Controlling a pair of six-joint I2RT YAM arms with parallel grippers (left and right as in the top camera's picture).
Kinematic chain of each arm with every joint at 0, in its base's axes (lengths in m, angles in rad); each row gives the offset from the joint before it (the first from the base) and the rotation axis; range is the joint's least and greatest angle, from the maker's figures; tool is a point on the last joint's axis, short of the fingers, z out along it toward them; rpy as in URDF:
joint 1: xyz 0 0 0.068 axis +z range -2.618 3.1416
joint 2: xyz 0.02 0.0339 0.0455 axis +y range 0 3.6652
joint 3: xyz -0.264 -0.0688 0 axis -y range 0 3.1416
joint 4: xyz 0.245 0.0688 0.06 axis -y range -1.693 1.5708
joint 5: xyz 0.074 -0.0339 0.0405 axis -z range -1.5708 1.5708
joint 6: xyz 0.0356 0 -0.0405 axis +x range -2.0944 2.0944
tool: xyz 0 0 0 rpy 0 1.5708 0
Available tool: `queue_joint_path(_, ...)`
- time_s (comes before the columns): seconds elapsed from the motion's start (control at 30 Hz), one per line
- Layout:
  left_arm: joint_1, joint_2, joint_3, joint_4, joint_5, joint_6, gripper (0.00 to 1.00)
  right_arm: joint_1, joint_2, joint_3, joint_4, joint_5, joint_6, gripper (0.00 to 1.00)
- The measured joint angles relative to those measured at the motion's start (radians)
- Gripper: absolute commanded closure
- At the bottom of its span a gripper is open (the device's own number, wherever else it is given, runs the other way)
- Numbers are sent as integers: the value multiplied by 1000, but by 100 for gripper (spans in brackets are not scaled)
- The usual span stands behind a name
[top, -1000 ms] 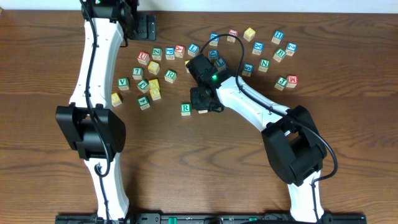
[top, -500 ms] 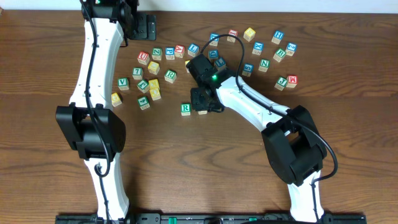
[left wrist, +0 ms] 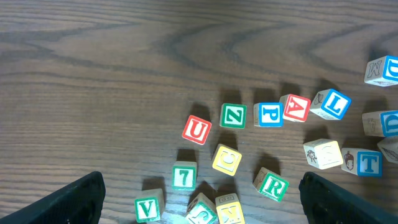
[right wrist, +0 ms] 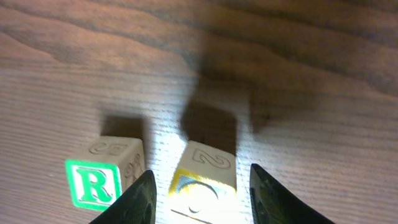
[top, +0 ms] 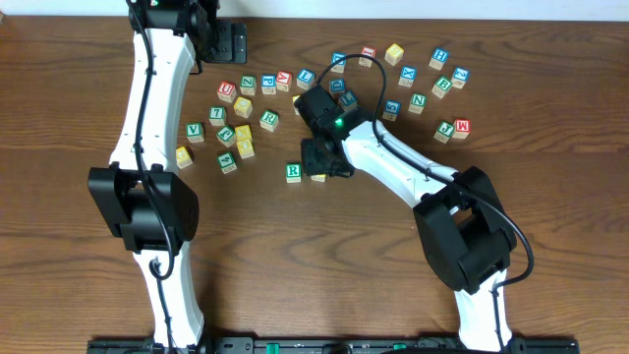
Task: Spell out ROBOT
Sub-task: 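Set the O block down right of R and open the right gripper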
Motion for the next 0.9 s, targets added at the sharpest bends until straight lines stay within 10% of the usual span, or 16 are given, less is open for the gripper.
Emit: queue_joint_path(0.9, 0, 0, 0, 0, 0, 0, 2, 0, 0, 0, 68, -12, -69, 57)
